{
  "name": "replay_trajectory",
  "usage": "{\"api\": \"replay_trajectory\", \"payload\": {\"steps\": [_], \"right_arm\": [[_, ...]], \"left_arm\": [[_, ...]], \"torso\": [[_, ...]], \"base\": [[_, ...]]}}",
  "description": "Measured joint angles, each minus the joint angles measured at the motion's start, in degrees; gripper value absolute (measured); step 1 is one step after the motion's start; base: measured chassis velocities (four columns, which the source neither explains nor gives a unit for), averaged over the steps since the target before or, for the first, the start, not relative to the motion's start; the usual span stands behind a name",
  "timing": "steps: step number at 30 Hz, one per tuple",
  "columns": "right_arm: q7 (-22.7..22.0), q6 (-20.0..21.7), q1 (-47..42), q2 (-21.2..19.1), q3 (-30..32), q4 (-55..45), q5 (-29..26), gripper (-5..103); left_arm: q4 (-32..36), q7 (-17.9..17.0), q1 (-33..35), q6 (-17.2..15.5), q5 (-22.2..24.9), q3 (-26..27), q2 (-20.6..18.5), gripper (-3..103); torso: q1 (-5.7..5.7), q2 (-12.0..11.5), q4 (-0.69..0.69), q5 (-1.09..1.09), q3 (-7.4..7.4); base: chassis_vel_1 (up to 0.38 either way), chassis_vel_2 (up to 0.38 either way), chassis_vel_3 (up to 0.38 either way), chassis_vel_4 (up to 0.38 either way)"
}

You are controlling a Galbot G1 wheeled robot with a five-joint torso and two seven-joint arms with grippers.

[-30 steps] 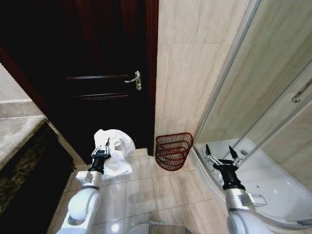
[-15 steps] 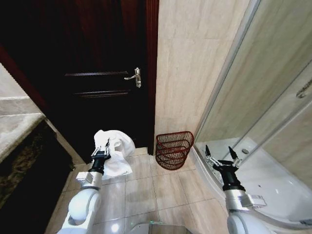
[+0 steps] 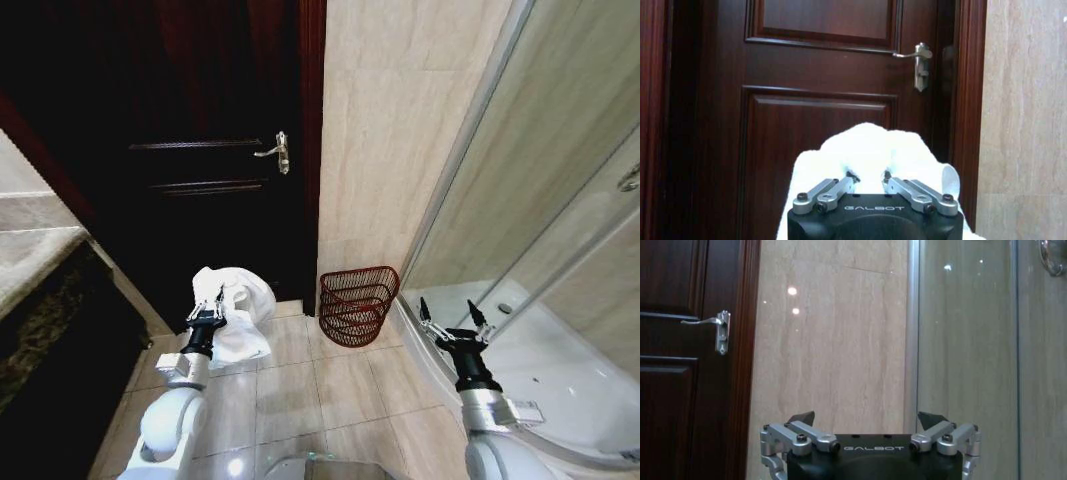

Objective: Discard the used towel into the hamper.

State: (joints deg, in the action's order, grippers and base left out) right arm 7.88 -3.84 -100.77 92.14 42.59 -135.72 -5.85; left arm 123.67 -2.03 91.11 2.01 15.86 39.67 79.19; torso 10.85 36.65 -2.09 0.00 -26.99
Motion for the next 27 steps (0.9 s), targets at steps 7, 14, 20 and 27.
{"api": "replay_trajectory", "payload": {"steps": [7,14,20,27], "right_arm": [[0.2,-0.6,-0.4,0.0,0.0,0.3,0.2,100],[0.4,-1.0,-0.8,0.0,0.0,0.5,0.3,100],[0.4,-1.2,-0.9,0.0,0.0,0.9,0.3,100],[0.6,-1.4,-0.8,0.0,-0.3,1.2,0.7,100]], "left_arm": [[-0.1,0.0,0.1,0.2,0.0,0.1,-0.1,12],[-0.3,0.0,0.2,0.3,-0.1,0.0,-0.1,12],[-0.6,0.0,0.3,0.5,-0.1,0.0,-0.1,12],[-1.3,0.0,0.3,0.8,-0.2,-0.1,-0.1,12]], "torso": [[-0.76,-1.8,0.0,0.0,1.07],[-1.45,-3.6,0.0,0.0,2.17],[-1.95,-4.9,0.0,0.0,2.91],[-2.73,-6.8,0.0,0.0,4.08]], "base": [[0.0,0.0,0.0,0.0],[0.0,0.0,0.0,0.0],[0.0,0.0,0.0,0.0],[0.0,0.0,0.0,0.0]]}}
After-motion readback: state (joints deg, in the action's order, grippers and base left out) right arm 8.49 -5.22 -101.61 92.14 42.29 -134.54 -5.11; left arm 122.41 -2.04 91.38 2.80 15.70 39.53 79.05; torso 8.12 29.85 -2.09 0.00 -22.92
